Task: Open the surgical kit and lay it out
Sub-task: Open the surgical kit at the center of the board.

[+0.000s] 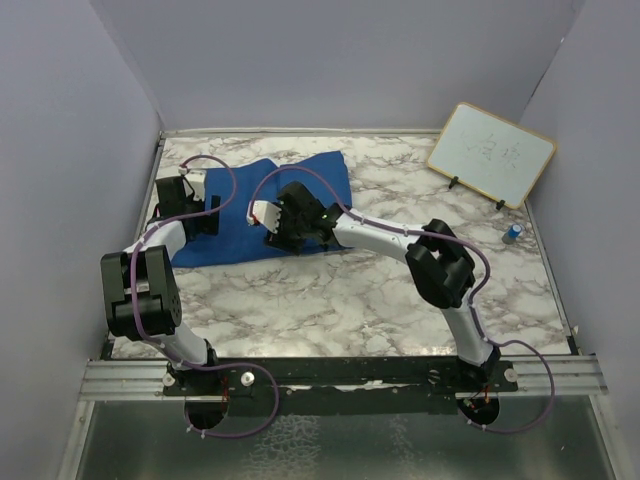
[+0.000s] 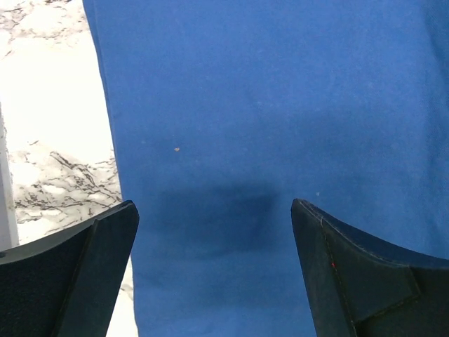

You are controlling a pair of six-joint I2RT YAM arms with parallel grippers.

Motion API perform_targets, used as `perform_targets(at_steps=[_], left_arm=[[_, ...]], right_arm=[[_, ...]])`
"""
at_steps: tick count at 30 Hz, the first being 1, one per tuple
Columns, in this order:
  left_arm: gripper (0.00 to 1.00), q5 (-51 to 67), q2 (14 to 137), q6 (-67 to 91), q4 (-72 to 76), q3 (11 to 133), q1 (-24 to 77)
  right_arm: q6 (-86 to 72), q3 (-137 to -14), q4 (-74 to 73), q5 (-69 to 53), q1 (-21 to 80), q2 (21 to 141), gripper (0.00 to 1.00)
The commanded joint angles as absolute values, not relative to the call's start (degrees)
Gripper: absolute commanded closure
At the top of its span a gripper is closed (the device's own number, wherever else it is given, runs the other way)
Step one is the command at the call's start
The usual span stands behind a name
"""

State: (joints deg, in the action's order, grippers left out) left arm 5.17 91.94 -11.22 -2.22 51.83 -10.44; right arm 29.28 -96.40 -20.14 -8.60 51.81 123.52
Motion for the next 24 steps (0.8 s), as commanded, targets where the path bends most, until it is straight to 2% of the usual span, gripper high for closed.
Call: perform_targets(at_steps=[1,7,11,19,24], left_arm=[[0.07,8.17,90.63,-10.58,-2.85,51.28,-10.72],[0.07,8.26,89.91,-10.93,-3.1,51.37,-10.72],[0.08,8.28,89.49,-12.07,-3.16,51.33,-10.71],[0.09,8.01,87.37,-13.41,-1.91,49.91,-10.72],[0.1,9.01,86.13,-13.3,-1.68,49.68,-10.68]], right_arm=[[29.51,-96.61,-16.93,-1.72,52.21,126.2,0.46],[29.28,-95.8,-17.7,-1.11,52.16,122.89,0.72],[28.31,-95.27,-18.89,-0.96,52.08,119.0,0.98],[26.31,-90.79,-19.09,3.71,47.48,108.05,0.99],[23.2,-80.68,-19.51,8.65,34.94,98.21,0.99]])
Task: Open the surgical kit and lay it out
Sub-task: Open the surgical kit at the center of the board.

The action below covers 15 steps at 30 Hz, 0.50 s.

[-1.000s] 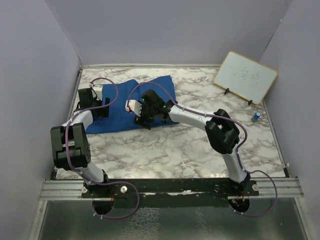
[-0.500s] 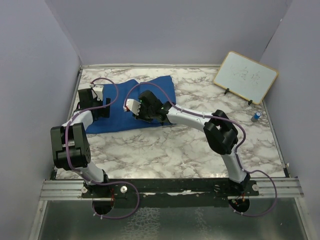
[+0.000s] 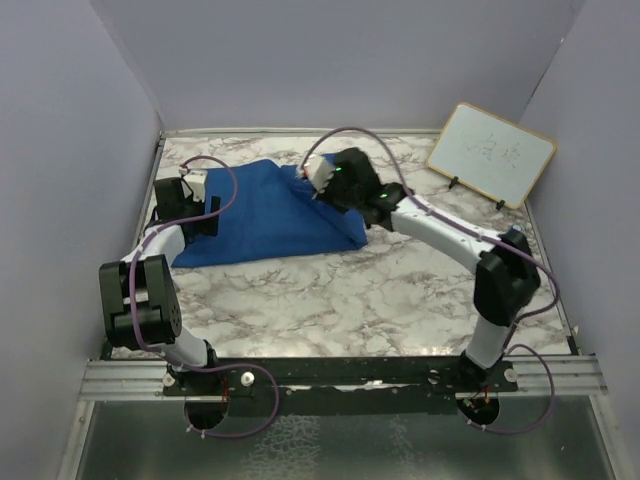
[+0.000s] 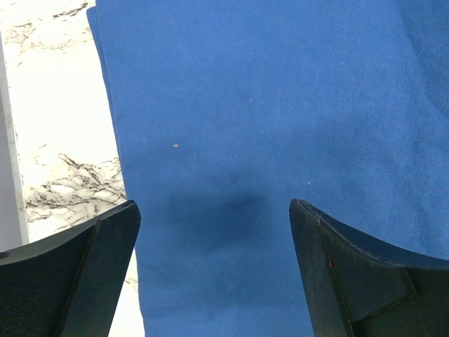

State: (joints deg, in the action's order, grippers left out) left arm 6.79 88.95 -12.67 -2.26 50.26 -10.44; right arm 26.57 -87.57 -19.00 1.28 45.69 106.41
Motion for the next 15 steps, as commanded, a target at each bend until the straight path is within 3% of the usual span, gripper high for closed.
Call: perform_targets(at_steps=[1,4,7,10,15], left_arm=[[0.1,9.23,85.87,-13.32,-1.6,49.64,-10.67],[0.1,10.0,84.92,-13.41,-1.12,49.04,-10.7],[0.1,10.73,84.32,-13.39,-0.34,48.25,-10.72],[0.1,11.28,84.75,-13.42,0.18,47.86,-10.64],[0.1,11.68,86.36,-13.26,0.52,48.08,-10.63]], right_arm=[[22.24,-78.09,-20.05,8.76,31.12,95.87,0.99],[21.33,-67.64,-19.79,10.13,20.25,89.05,0.96],[22.61,-57.06,-17.6,12.51,12.43,84.63,0.81],[23.91,-51.99,-16.61,16.03,10.05,84.9,0.67],[22.48,-54.01,-18.89,13.26,9.99,86.54,0.56]])
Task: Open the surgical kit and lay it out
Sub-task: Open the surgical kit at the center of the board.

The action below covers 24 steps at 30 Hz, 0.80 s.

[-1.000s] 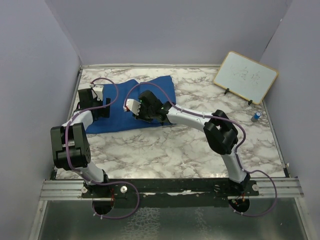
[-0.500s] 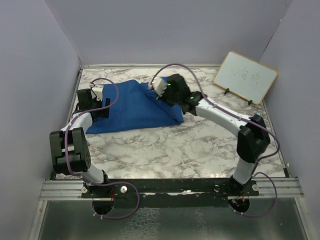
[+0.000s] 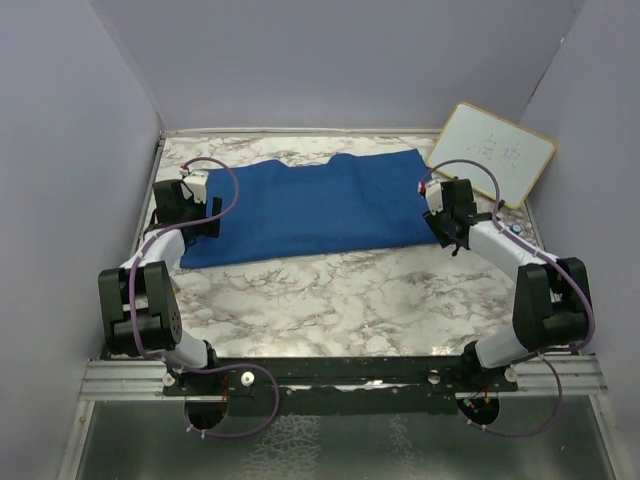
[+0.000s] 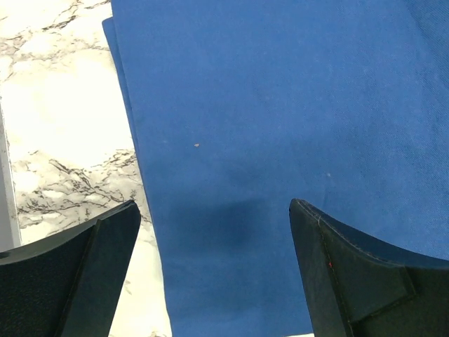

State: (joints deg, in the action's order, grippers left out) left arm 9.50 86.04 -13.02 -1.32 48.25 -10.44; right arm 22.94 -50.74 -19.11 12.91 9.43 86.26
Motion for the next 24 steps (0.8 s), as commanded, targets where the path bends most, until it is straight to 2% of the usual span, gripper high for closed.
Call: perform_targets(at_steps=[1,12,24], left_arm=[[0.1,11.83,86.58,-13.12,0.62,48.09,-10.62],[0.1,13.72,88.74,-13.08,0.85,49.14,-10.25],[0.1,15.86,92.85,-10.5,1.64,53.13,-9.76]], right_arm=[[22.2,-55.46,-19.6,11.98,10.02,86.94,0.54],[19.87,-67.25,-23.78,-2.71,10.01,96.66,0.54],[18.72,-70.48,-25.77,-6.99,10.02,104.66,0.56]])
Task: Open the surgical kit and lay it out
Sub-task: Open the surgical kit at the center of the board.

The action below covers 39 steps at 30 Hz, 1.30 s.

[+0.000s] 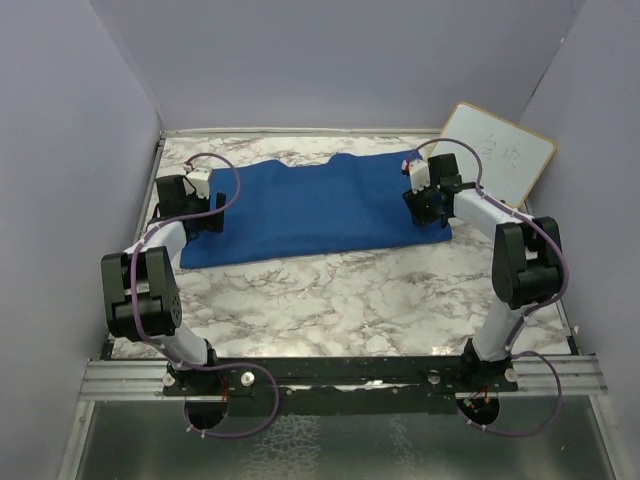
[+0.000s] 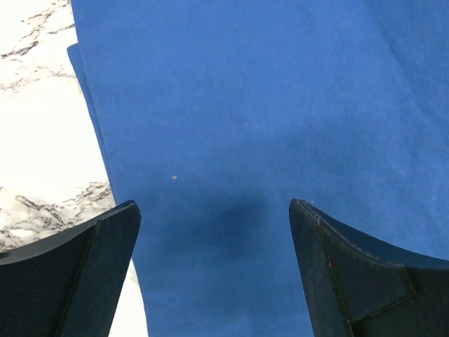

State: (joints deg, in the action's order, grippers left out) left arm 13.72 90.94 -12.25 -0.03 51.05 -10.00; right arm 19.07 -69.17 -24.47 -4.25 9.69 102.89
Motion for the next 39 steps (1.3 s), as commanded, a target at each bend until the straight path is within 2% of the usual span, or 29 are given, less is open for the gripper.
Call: perform_targets(at_steps=[1,13,22,26,39], left_arm=[[0.1,15.72,93.23,-10.31,1.73,53.16,-9.76],[0.11,11.75,102.59,-10.12,-5.46,61.02,-9.76],[0.15,10.98,107.47,-9.28,-7.54,62.22,-9.76],[0.19,10.47,108.28,-9.55,-8.37,62.66,-9.76],[0.2,8.32,109.51,-11.97,-7.61,62.01,-8.48]], right_arm=[[18.98,-70.38,-25.9,-7.26,10.02,104.98,0.56],[22.72,-66.7,-26.73,-11.91,10.02,109.99,0.59],[24.62,-63.75,-27.29,-12.01,10.02,111.85,0.62],[24.61,-63.58,-29.43,-14.23,10.01,111.72,0.63],[25.65,-61.0,-32.43,-13.65,9.97,108.94,0.67]])
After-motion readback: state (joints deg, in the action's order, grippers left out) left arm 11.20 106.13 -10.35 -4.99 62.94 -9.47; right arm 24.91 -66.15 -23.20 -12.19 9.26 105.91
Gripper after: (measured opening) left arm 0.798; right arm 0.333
